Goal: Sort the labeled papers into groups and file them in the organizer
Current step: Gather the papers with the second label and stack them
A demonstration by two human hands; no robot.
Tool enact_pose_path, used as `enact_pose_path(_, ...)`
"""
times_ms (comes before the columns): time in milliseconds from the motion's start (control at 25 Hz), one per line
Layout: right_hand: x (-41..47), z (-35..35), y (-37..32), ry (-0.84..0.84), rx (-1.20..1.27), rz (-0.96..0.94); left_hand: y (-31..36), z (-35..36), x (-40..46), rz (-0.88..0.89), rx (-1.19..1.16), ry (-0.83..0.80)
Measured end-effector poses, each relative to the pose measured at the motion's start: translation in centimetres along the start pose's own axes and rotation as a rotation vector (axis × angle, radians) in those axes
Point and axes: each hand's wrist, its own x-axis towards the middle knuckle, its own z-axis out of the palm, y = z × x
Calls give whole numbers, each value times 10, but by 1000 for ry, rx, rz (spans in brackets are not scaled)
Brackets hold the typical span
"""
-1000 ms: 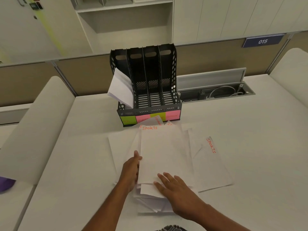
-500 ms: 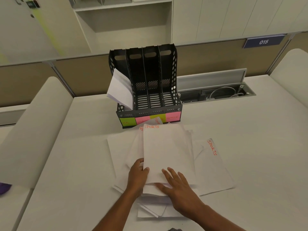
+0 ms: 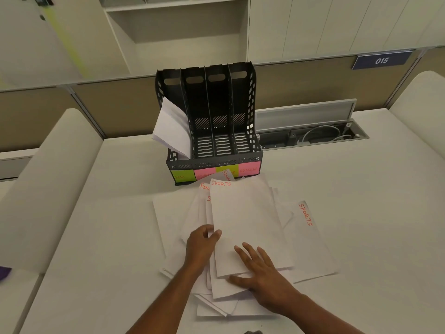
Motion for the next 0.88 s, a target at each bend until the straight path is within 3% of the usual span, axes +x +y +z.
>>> enact_pose_path(280, -6, 7, 3, -148, 145, 57, 24, 17, 26, 56, 457, 190)
enact_pose_path(400, -5, -10, -1, -206, 266, 28, 18, 25, 16, 193, 439, 307)
enact_pose_path(480, -12, -21, -5, -9, 400, -22, 4, 23, 4, 279, 265, 304)
enact_pose_path(560, -16, -28, -2, 461, 488, 56, -12, 15, -10, 282, 7, 223)
enact_pose_path(640, -9, -41, 13, 802, 572, 443, -24, 6, -23, 227, -225, 151)
enact_pose_path(720, 3, -53, 32, 767, 857, 771, -32, 0, -30, 248, -323, 82)
enact_pose_path(800, 8, -55, 51, 712, 1135, 701, -35, -2, -31, 254, -346, 15)
enact_pose_path(880, 10, -57, 65, 683, 1212, 642, -30, -3, -26, 198, -323, 18)
